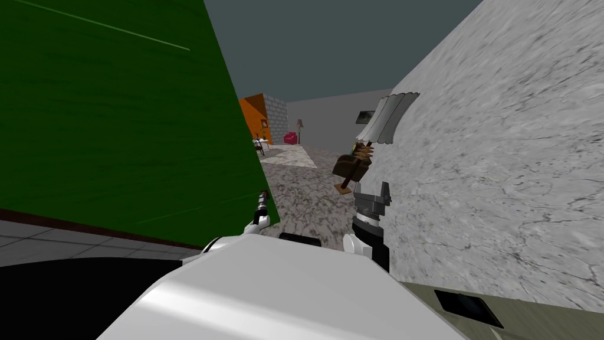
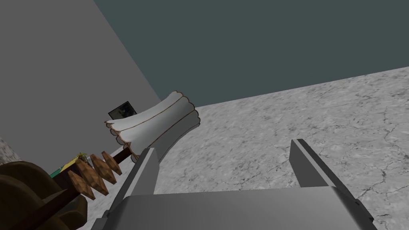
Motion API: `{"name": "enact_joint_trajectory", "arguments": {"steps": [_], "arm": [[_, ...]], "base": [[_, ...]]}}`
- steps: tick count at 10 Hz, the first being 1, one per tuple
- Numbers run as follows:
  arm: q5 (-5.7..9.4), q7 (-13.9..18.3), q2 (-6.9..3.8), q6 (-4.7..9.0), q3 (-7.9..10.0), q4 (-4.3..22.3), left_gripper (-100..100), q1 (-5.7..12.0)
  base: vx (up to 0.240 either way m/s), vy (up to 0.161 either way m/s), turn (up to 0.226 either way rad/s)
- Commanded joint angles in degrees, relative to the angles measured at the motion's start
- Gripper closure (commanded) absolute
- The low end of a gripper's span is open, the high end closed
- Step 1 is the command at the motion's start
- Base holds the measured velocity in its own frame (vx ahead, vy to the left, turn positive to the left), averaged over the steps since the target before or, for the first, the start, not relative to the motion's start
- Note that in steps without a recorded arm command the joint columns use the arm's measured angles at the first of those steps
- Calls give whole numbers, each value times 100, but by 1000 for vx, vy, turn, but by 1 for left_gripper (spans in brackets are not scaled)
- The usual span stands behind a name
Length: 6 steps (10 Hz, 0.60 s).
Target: Push the door open
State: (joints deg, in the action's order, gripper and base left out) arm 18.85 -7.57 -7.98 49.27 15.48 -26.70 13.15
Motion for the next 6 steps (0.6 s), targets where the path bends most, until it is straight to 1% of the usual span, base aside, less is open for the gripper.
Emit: {"name": "enact_joint_trajectory", "arguments": {"steps": [1, 3, 4, 5, 6], "arm": [[70, -27, -57, 34, 97, 56, 100, 13], [126, -59, -80, 41, 172, 64, 100, 11], [106, -32, -53, 58, 139, 164, 100, 24], [183, -81, -94, 75, 241, 155, 100, 21], [219, -101, -108, 83, 286, 162, 100, 18]], "base": [[190, -35, 54], [179, -12, 45], [83, -1, 27], [119, 2, 35], [208, -8, 44]]}}
